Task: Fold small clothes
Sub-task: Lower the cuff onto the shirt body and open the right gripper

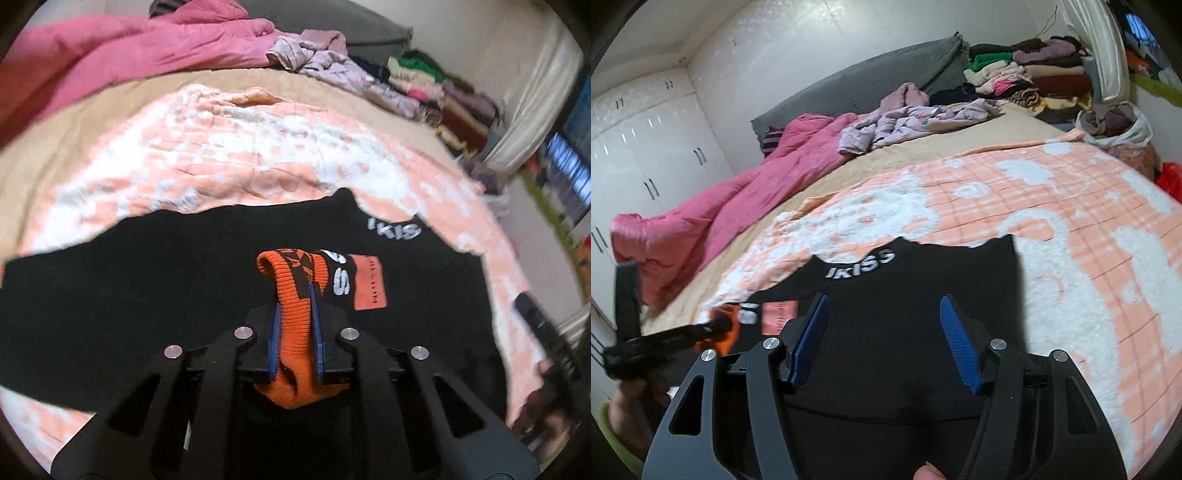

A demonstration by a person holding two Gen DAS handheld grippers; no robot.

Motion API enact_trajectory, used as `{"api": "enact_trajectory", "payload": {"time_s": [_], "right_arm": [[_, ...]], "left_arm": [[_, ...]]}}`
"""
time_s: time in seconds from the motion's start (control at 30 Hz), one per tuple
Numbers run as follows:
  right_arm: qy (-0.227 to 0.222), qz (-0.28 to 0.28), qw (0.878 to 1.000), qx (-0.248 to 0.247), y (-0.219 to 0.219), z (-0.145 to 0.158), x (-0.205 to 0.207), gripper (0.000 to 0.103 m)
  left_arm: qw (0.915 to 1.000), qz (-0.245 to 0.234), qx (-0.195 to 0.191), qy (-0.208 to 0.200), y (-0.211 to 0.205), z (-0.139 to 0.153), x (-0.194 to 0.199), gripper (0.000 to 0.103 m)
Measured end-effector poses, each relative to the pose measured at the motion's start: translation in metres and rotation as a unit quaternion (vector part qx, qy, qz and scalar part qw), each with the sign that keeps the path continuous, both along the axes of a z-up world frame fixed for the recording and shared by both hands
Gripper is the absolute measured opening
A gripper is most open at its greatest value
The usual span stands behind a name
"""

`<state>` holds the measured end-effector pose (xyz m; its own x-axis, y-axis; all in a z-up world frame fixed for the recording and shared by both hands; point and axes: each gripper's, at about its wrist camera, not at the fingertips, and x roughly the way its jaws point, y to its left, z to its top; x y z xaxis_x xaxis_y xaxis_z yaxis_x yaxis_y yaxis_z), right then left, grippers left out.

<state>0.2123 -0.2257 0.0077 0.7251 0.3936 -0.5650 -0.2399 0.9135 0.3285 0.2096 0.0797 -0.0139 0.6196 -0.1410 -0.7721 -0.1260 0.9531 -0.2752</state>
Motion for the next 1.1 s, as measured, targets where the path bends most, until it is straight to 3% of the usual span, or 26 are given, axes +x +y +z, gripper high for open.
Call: {"api": "enact_trajectory", "payload": {"time_s": [0.2,0.27,0.4,0.5,0.57,0.83,0.93,1.1], "right_arm": [[0.019,-0.021,0.998,-0.063,0.000,-0.012,0.007,0.061],[0.025,-0.020,0.997,-0.075,0.001,-0.015,0.009,0.061],[0.029,-0.010,0.996,-0.087,0.002,-0.017,0.012,0.061],[0.033,0.008,0.996,-0.082,0.008,-0.018,0.019,0.061],[0.032,0.021,0.996,-0.083,0.013,-0.016,0.021,0.061],[0.052,0.038,0.992,-0.109,0.024,-0.029,0.029,0.061],[0.074,0.022,0.988,-0.131,0.018,-0.041,0.034,0.061],[0.112,-0.001,0.985,-0.134,0.003,-0.062,0.043,0.061]], "left_arm": [[0.9983,0.027,0.027,0.045,0.017,-0.021,0.002,0.016],[0.9976,0.037,0.032,0.050,0.024,-0.018,-0.003,0.023],[0.9974,0.051,0.046,0.019,0.034,0.010,-0.020,0.023],[0.9990,0.032,0.029,0.006,0.023,0.021,-0.019,0.023],[0.9990,0.016,0.041,0.005,0.009,0.021,-0.016,0.025],[0.9946,-0.010,0.075,0.071,-0.022,-0.031,-0.001,0.035],[0.9953,-0.001,0.067,0.069,-0.015,-0.038,-0.004,0.044],[0.9967,-0.002,0.051,0.063,-0.010,-0.039,-0.007,0.046]]}}
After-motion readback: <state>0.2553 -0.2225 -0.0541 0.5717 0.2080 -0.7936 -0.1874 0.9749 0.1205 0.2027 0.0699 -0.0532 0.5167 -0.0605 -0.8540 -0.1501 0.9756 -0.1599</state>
